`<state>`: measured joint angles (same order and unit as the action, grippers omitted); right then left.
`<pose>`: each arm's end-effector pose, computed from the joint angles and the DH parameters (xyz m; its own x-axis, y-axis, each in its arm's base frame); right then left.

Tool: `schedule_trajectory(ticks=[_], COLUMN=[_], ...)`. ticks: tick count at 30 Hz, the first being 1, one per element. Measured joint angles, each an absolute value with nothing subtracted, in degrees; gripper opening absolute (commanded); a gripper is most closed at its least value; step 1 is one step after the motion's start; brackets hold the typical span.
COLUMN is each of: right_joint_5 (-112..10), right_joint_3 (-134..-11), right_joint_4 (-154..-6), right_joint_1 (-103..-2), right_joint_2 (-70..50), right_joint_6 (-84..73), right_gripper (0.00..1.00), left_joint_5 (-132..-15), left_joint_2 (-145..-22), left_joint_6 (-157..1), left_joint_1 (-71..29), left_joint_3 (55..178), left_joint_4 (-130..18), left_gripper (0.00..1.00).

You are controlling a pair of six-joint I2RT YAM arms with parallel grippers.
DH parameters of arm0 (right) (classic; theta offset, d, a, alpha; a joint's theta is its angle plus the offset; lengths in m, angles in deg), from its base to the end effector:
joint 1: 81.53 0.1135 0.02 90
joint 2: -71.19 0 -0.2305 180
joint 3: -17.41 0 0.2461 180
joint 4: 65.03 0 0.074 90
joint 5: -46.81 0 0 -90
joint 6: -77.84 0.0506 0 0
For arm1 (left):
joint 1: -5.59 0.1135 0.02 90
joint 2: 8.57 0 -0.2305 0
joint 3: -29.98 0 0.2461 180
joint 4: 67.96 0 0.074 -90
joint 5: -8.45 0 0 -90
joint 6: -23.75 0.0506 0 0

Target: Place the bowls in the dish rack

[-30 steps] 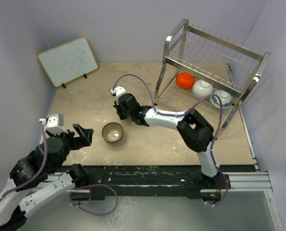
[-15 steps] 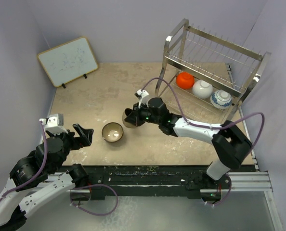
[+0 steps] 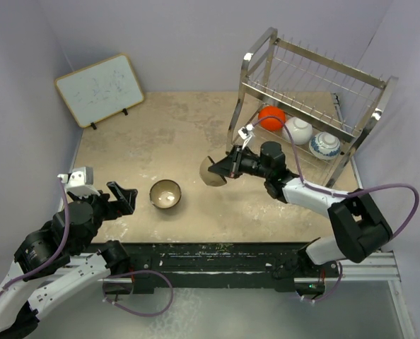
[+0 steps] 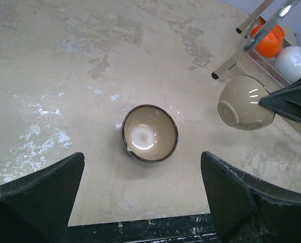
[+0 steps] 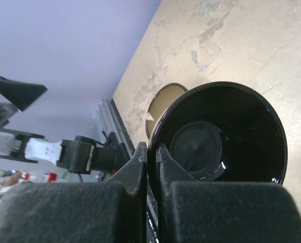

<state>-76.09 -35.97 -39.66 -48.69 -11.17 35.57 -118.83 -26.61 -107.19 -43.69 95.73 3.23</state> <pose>0.2547 0.1971 0.2154 -0.7095 0.2815 -0.6460 -0.5735 0.3020 0.7615 0.0697 -0.0340 0.3214 -0.3540 -0.3879 -0.8510 0.0115 0.9080 -0.4187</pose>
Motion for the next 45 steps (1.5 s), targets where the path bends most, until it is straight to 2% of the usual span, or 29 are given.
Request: schedule_trajectory(ticks=[12,25,37,45], right_joint_5=[-86.28,-92.16,-91.68,-88.42], right_joint_3=[-35.55,-35.58,-37.91,-43.64], right_joint_4=[-29.78,-14.76,-0.05,5.78], right_joint_1=[-60.84,-71.68,-80.27,-81.32], right_joint_2=[-11.48,-21.36,-31.87,-39.74], right_joint_6=[46.56,59.26,69.86,73.99], right_gripper=[0.00,0.00,0.00,0.00], left_joint_5=[-118.83,-118.83,-118.83,-118.83], left_joint_2=[-27.12,-27.73,-27.95,-28.30], left_joint_6=[-107.19,-107.19,-107.19,-107.19], left_joint_1=[-43.69,-43.69,-43.69,-43.69], left_joint_3=[95.73,95.73,95.73,95.73], left_joint_4=[3.23,3.23,3.23,3.23], left_gripper=[0.99,0.99,0.99,0.99])
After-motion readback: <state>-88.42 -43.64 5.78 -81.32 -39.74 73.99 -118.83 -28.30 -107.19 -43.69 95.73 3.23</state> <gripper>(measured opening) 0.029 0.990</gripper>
